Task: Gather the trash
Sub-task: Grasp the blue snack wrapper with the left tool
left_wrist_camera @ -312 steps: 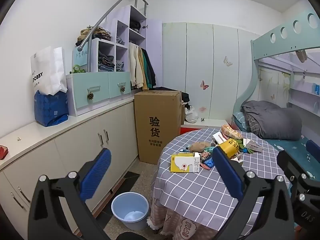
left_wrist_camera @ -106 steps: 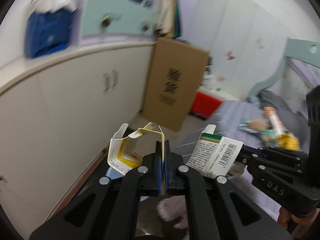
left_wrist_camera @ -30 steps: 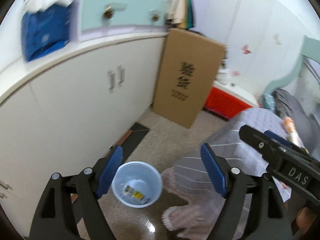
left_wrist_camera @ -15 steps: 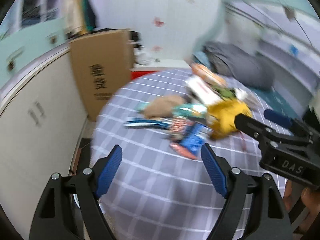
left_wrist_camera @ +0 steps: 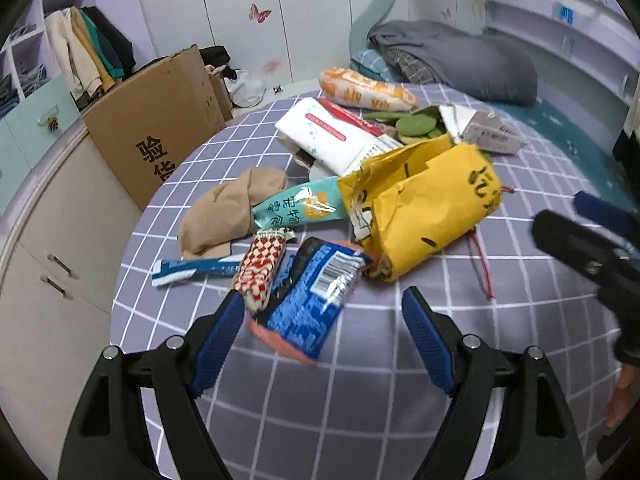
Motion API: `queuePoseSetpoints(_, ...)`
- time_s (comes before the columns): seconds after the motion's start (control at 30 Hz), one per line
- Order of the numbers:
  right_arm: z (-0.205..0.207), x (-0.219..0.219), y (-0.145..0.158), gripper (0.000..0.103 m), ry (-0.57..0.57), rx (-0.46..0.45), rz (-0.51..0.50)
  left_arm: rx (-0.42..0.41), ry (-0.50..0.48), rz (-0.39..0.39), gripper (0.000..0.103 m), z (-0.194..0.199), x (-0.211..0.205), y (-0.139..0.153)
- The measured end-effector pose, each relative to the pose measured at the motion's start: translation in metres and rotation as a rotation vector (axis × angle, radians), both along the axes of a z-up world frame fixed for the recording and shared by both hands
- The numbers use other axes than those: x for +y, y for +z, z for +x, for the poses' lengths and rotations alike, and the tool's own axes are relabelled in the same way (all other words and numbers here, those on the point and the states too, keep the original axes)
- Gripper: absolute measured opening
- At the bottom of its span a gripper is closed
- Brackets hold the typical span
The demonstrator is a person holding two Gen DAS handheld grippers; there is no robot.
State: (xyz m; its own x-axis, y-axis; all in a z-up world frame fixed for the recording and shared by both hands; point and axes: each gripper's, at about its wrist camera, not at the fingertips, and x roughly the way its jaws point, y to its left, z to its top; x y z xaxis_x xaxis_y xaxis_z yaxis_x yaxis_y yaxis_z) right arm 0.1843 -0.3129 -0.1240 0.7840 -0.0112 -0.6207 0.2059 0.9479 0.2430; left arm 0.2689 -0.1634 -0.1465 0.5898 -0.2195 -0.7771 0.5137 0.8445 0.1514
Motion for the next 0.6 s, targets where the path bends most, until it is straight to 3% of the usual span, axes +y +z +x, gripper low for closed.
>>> queuePoseSetpoints(0.07, 0.002, -0.002, -0.001, 0.095, 0.006, -0.001, 0.01, -0.014, -0.01, 0.038, 0.072, 0.002, -0.005, -0.004)
queuePoseSetpoints(0.13, 0.003, -0.002, -0.002, 0.096, 0.028, -0.006, 0.018, -0.018, -0.008, 0.076, 0.044, 0.003, -0.006, -0.007)
queuePoseSetpoints(0.17, 0.004, 0.0, -0.002, 0.096, 0.04, -0.005, 0.015, -0.032, -0.009, 0.096, 0.041, 0.002, -0.006, -0.007)
queuePoseSetpoints(0.2, 0.005, 0.002, -0.001, 0.097, 0.05, -0.007, 0.012, -0.025, -0.02, 0.089, 0.03, 0.001, -0.004, -0.006)
queuePoseSetpoints(0.23, 0.007, 0.004, -0.001, 0.097, 0.056, -0.009, 0.012, -0.008, -0.031, 0.065, 0.026, 0.0, -0.002, -0.004)
queuePoseSetpoints(0.37, 0.013, 0.009, 0.001, 0.097, 0.067, -0.014, 0.024, -0.012, -0.013, 0.003, 0.02, -0.005, 0.008, 0.006)
queuePoseSetpoints(0.6, 0.028, 0.037, -0.001, 0.097, 0.114, 0.03, -0.038, 0.071, 0.042, -0.294, 0.018, -0.011, 0.051, 0.032)
